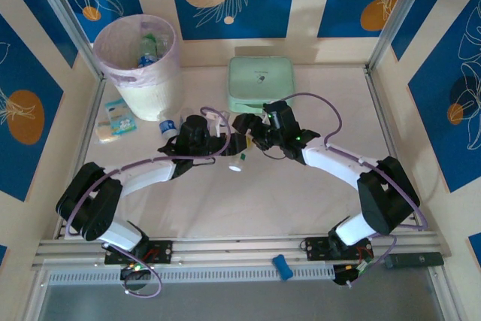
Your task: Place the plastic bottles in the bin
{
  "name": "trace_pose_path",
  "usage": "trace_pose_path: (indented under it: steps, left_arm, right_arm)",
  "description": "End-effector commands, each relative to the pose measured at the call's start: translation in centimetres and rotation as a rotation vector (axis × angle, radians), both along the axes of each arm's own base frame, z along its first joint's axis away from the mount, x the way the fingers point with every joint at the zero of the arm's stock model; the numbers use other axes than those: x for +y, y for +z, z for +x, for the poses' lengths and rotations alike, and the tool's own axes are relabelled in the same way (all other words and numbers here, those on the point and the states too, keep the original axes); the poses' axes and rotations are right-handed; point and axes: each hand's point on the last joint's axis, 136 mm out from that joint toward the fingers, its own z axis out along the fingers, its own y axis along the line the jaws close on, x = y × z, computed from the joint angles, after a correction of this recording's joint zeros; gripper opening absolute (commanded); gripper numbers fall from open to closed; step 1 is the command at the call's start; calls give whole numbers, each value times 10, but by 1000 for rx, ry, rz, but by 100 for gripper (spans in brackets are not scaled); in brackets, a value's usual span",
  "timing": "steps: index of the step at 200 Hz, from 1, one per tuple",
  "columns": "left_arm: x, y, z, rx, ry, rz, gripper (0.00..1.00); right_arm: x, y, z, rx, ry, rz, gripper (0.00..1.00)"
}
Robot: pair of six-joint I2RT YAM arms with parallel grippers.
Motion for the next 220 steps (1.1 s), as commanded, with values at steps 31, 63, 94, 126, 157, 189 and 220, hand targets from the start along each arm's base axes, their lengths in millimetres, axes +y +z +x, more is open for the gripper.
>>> trace_pose_path:
  steps: [31,63,94,126,157,189,220]
  left_arm:
    - [4,7,4,-49,31,3,40]
    - [10,12,6,-65,52,10,38]
    - [21,29,15,-83,76,4,38]
    - [44,67,30,-152,105,39,38]
    - [80,121,51,-242,151,87,38]
    - [127,179,80,-324,222,103,38]
    - [163,233,102,-430,282,166,38]
  right_arm:
    - [-27,23,3,-31,-54,43,90]
    - [-59,24,5,-42,-123,17,92]
    - [-89,21,1,-47,-190,-19,92]
    - [-108,17,-7,-58,-222,-89,93]
    - [-112,11,-13,-57,-218,-114,99]
    - [-109,6,-15,-53,-200,-115,99]
    - [-110,1,-17,-37,-199,-126,99]
